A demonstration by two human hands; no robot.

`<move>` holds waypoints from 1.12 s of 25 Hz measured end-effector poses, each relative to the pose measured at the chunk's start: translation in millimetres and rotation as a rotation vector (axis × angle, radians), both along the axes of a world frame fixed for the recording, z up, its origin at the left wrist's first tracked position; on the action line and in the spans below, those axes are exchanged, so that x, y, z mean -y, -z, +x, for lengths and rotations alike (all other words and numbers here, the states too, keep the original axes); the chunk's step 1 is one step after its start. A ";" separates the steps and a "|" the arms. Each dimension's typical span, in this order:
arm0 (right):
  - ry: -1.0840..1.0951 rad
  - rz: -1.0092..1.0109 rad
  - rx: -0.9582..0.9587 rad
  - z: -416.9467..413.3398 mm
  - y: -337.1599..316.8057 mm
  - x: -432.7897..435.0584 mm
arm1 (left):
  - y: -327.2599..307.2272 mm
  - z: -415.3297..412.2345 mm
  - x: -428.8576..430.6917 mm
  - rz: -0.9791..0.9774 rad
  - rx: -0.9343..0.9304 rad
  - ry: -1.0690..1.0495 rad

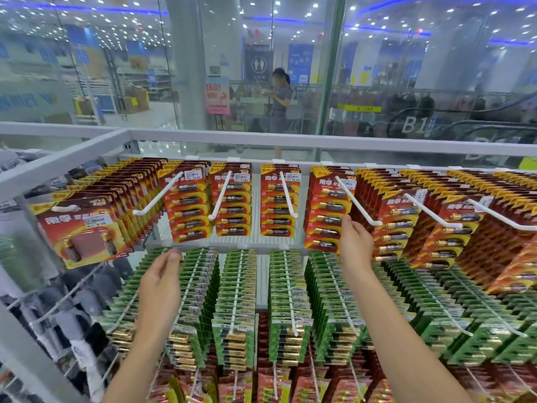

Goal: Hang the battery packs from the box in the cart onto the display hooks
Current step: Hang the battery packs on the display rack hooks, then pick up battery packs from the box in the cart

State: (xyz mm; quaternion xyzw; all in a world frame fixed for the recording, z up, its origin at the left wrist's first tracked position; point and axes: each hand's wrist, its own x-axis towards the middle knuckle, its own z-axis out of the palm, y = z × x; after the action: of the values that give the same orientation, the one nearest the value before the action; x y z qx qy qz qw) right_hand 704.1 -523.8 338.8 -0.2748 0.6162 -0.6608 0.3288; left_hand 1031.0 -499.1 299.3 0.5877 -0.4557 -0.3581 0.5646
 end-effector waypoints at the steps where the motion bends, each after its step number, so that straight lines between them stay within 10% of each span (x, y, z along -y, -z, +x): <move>1: 0.017 0.011 -0.031 2.1 3.0 -5.7 | 1.5 -3.1 -10.1 0.013 -0.043 0.024; 13: 0.074 0.112 -0.134 18.3 38.0 -171.2 | 19.6 -82.5 -98.1 0.197 -0.323 0.474; 28: 0.869 0.199 0.118 -139.9 127.7 -494.0 | 72.6 -369.7 -266.1 0.514 -0.214 1.139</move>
State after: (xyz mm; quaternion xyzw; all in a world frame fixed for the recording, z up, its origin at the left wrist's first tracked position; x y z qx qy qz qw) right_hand 564.1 -29.8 211.1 0.0807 0.7151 -0.6897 0.0801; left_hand 661.3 -233.0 226.7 0.3310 -0.5373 -0.7571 0.1689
